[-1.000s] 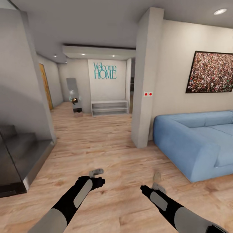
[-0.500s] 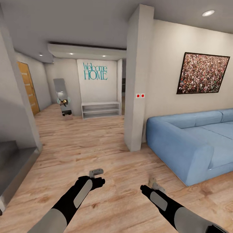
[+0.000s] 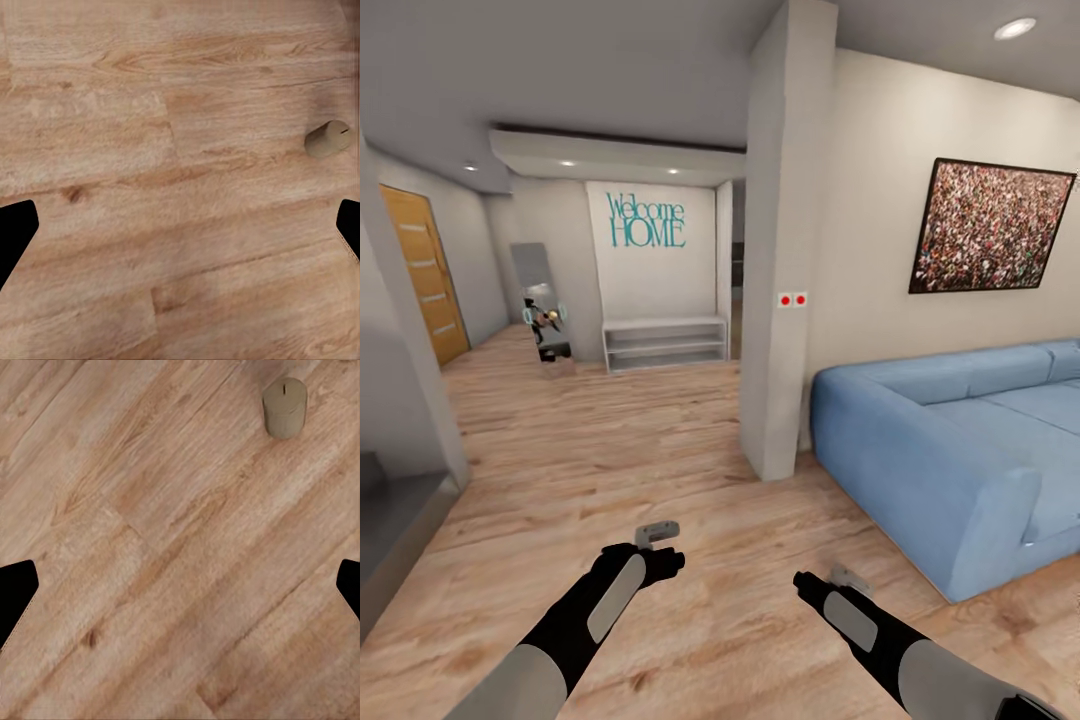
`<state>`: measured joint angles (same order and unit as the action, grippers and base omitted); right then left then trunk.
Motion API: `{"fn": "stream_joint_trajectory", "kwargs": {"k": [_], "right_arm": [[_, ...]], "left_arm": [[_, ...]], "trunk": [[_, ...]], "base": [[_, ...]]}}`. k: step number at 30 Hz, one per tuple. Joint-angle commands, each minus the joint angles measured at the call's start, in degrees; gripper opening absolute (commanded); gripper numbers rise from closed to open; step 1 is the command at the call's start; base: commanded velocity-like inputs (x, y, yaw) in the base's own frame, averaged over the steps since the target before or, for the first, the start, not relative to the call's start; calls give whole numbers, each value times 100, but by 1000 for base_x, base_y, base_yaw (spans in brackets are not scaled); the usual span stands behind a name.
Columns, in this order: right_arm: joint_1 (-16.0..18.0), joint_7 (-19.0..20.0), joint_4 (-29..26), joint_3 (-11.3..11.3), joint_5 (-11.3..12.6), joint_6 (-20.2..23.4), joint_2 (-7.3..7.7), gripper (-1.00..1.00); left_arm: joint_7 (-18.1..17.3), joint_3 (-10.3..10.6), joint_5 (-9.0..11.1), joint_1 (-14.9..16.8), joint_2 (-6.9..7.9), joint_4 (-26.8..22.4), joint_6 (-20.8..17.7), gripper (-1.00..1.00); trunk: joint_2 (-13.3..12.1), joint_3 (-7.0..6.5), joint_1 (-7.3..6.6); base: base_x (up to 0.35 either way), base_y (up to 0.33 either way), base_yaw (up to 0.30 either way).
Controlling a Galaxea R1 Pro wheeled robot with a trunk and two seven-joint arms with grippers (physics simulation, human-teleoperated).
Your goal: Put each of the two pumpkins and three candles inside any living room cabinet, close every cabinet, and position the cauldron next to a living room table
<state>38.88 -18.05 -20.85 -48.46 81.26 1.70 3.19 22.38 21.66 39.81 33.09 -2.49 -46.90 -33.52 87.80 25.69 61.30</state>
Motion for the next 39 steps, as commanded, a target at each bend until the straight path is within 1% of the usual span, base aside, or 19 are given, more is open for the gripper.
{"fn": "stream_joint_trajectory", "kwargs": {"k": [1, 26, 39], "right_arm": [[5, -41, -16, -35, 12, 17, 7, 100], [5, -40, -6, -40, 12, 15, 7, 100], [5, -40, -6, -41, 4, 13, 7, 100]], "left_arm": [[56, 14, 61, 4, 3, -7, -9, 100], [56, 16, 67, 4, 3, 0, -6, 100], [48, 15, 79, 4, 3, 6, -6, 100]], "trunk": [[4, 1, 4], [4, -159, 4], [4, -170, 4]], "base": [[334, 0, -192], [334, 0, -220], [335, 0, -29]]}}
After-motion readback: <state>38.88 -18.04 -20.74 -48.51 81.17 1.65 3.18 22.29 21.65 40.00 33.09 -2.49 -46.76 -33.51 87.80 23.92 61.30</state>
